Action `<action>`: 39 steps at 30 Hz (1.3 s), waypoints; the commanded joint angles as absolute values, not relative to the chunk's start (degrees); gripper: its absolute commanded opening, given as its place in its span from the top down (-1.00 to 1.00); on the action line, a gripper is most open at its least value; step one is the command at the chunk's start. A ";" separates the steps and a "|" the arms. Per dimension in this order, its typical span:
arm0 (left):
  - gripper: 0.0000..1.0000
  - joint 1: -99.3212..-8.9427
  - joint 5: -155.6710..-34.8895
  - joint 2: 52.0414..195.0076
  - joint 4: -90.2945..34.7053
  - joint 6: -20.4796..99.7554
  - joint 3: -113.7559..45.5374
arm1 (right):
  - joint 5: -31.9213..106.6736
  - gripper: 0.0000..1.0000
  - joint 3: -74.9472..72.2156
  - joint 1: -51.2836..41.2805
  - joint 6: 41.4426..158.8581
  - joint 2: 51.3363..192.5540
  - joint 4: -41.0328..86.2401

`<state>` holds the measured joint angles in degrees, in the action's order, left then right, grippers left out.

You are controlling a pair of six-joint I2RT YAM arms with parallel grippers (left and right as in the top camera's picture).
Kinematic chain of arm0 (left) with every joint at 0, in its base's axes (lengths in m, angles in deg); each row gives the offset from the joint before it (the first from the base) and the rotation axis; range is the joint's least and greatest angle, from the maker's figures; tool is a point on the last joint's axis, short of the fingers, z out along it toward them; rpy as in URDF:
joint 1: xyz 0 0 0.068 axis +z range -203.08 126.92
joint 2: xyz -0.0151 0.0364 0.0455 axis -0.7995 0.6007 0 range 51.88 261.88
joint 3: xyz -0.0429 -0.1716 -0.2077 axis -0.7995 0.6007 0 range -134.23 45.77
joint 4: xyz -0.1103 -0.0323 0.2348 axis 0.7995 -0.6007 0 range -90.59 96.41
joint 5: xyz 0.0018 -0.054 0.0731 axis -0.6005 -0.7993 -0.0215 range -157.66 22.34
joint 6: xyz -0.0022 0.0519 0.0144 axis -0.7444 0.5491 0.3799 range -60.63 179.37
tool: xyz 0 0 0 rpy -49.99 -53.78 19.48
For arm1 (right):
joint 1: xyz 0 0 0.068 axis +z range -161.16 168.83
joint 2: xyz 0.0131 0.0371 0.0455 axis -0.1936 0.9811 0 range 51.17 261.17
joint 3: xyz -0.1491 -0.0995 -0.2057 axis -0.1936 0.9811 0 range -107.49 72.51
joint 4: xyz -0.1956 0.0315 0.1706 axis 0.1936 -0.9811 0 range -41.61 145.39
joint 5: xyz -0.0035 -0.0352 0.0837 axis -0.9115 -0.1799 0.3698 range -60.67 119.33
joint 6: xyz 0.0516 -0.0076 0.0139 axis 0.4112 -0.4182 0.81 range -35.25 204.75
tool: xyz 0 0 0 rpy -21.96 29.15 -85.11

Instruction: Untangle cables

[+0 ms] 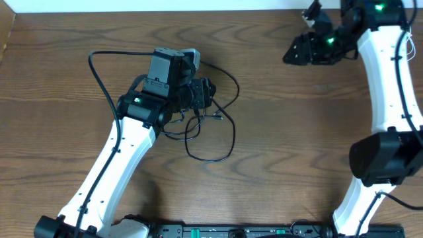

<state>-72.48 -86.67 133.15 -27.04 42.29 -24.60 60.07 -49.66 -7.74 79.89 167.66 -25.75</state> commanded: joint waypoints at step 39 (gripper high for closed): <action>-0.46 -62.65 -68.29 158.33 -13.12 15.76 -25.93 | 48.75 -0.27 -48.43 8.76 92.41 176.12 -17.10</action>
